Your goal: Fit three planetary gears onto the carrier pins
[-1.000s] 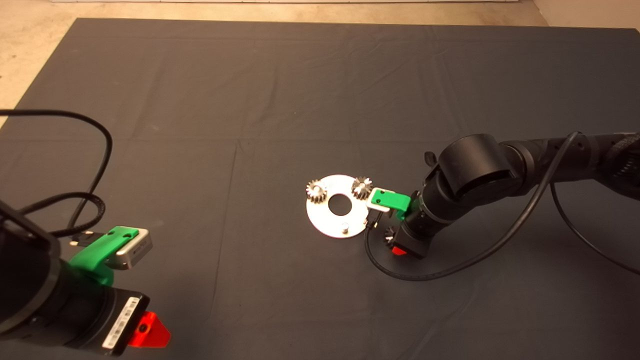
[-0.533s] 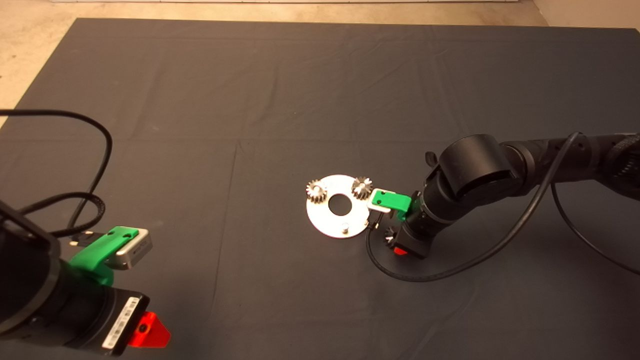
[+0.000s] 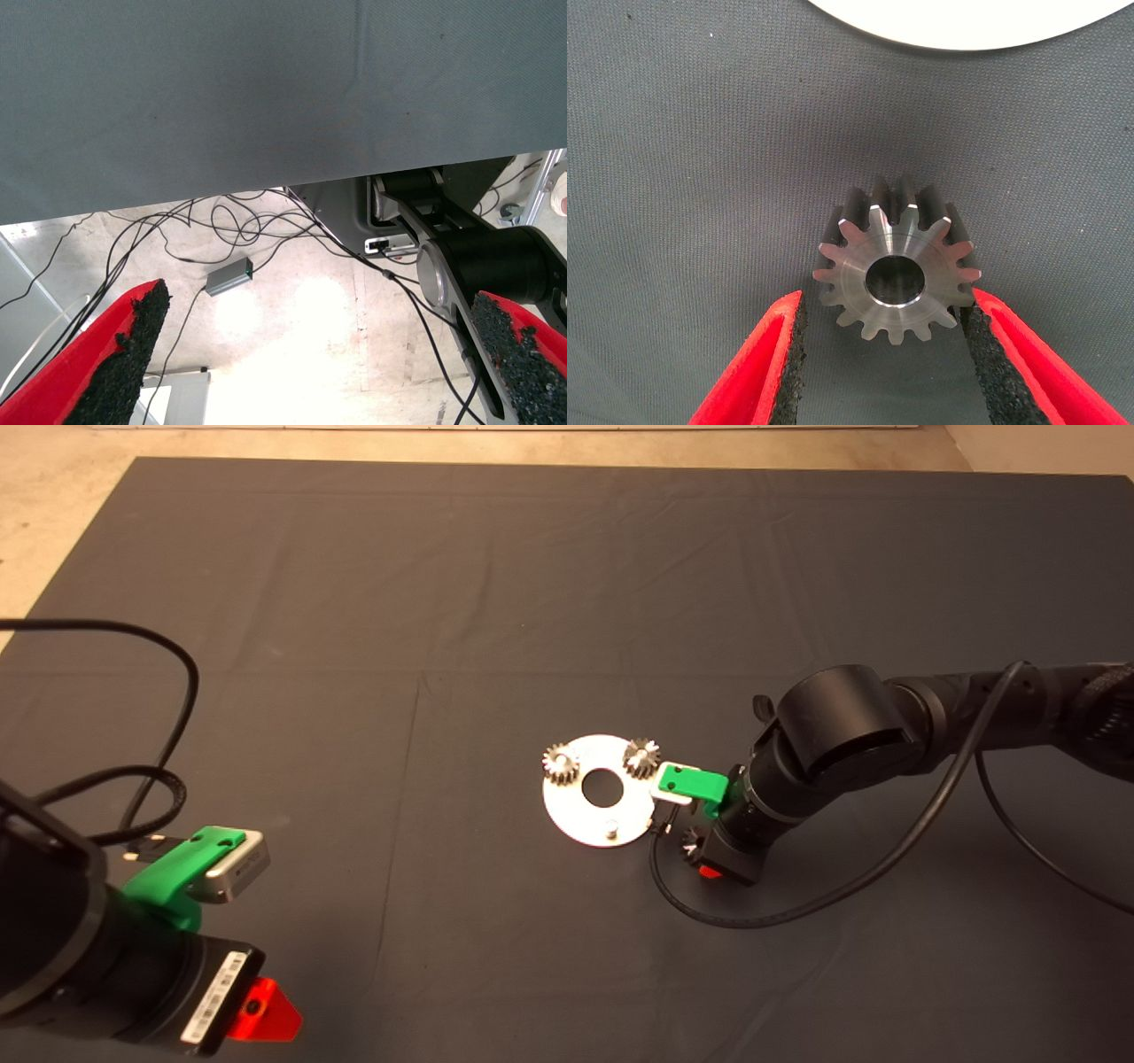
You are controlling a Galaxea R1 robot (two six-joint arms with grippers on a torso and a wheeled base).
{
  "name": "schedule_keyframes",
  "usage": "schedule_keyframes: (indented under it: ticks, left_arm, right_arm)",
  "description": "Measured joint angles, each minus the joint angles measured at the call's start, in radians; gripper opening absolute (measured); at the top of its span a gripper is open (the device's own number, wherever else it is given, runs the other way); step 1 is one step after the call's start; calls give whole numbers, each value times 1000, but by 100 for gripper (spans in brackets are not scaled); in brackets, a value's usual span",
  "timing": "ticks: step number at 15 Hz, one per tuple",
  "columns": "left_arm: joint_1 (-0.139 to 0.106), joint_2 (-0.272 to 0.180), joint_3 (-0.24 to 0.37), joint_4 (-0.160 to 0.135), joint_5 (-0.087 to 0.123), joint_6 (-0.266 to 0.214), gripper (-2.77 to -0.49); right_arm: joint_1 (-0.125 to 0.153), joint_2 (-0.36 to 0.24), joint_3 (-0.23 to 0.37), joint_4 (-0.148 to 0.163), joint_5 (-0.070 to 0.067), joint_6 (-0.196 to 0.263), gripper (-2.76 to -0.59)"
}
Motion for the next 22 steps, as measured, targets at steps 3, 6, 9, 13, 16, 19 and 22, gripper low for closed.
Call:
schedule_keyframes:
  ticks: [3,6,9,13,16,19,22]
  left_arm:
    - [0,-8,0,0,0,0,-79]
    - [0,-11,0,-2,0,4,-79]
    - [0,-11,0,-3,0,6,-79]
    - [0,-16,0,-4,0,7,-79]
    - [0,-16,0,-4,0,7,-79]
    - [0,-16,0,-4,0,7,-79]
    - [0,-16,0,-4,0,7,-79]
  right_arm:
    - [0,5,0,0,-5,-8,-211]
    - [0,11,0,0,-7,-22,-211]
    - [0,31,-7,0,-7,-35,-211]
    - [0,53,-34,0,-7,-53,-211]
    - [-6,61,-48,0,-7,-60,-211]
    - [-17,61,-53,-5,-8,-63,-218]
    - [-17,64,-53,-7,-11,-64,-219]
